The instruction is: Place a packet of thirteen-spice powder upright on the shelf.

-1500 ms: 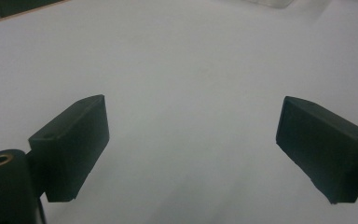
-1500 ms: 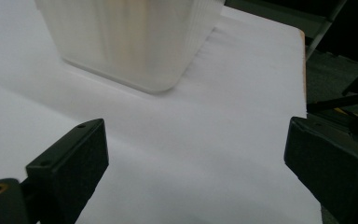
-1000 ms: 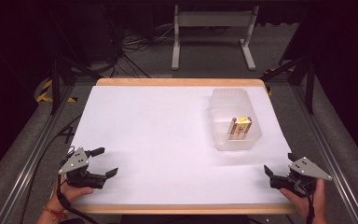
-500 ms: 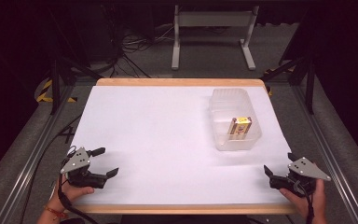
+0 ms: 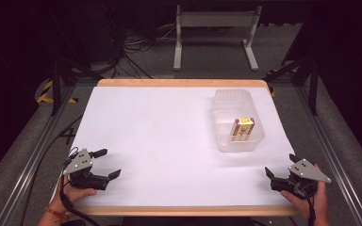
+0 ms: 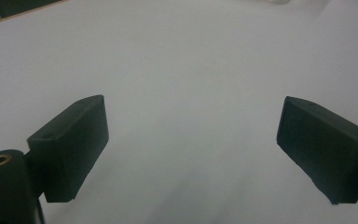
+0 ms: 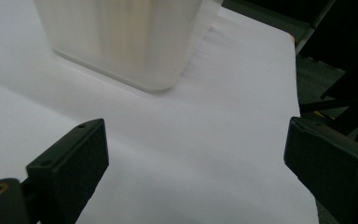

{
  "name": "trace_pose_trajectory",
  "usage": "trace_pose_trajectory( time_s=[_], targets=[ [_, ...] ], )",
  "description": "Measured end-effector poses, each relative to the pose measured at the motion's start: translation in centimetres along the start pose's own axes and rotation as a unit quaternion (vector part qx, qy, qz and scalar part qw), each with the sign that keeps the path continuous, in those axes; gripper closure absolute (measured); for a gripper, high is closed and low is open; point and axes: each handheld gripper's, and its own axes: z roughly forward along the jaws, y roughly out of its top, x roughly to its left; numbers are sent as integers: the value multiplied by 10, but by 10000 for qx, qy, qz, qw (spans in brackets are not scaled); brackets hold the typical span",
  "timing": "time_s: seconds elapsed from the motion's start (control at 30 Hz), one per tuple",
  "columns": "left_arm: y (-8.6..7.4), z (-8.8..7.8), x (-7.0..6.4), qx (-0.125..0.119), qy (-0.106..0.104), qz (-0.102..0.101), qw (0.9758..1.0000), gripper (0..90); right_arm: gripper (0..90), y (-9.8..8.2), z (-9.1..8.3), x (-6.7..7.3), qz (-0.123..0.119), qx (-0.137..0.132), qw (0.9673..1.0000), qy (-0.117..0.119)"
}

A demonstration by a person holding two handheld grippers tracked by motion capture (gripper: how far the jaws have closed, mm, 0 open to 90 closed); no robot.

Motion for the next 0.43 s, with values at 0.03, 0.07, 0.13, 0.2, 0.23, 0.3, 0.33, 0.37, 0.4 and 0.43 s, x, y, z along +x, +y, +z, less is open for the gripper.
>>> trace_pose_trajectory(
  time_s=[0.03, 0.07, 0.13, 0.2, 0.23, 0.3, 0.33, 0.37, 0.4, 0.43],
  targets=[
    [0, 0, 0, 7, 5, 14, 10000, 98, 72, 0, 0, 1, -16, 1, 10000, 0],
    [0, 0, -1, 29, 12, 27, 10000, 98, 72, 0, 0, 1, -29, -1, 10000, 18],
    [0, 0, -2, 39, 24, 22, 10000, 98, 72, 0, 0, 2, -38, 5, 10000, 29],
    [0, 0, -2, 53, 30, 34, 10000, 98, 72, 1, 1, 2, -29, -1, 10000, 42],
    [0, 0, -2, 57, 30, 30, 10000, 98, 72, 1, 1, 2, -29, -6, 10000, 46],
    [-1, 0, -3, 80, 50, 29, 10000, 99, 72, 2, 2, 2, -28, -16, 10000, 53],
    [-2, -1, -4, 88, 68, 31, 9999, 99, 72, 3, 2, 2, -26, -27, 10000, 62],
    [-2, -2, -5, 101, 84, 23, 9999, 99, 72, 3, 3, 2, -29, -39, 10000, 64],
    [-2, -2, -5, 101, 84, 23, 9999, 99, 72, 5, 4, 3, -36, -62, 9999, 74],
    [-3, -3, -6, 97, 93, -12, 9999, 99, 72, 5, 4, 3, -36, -62, 9999, 74]
  ],
)
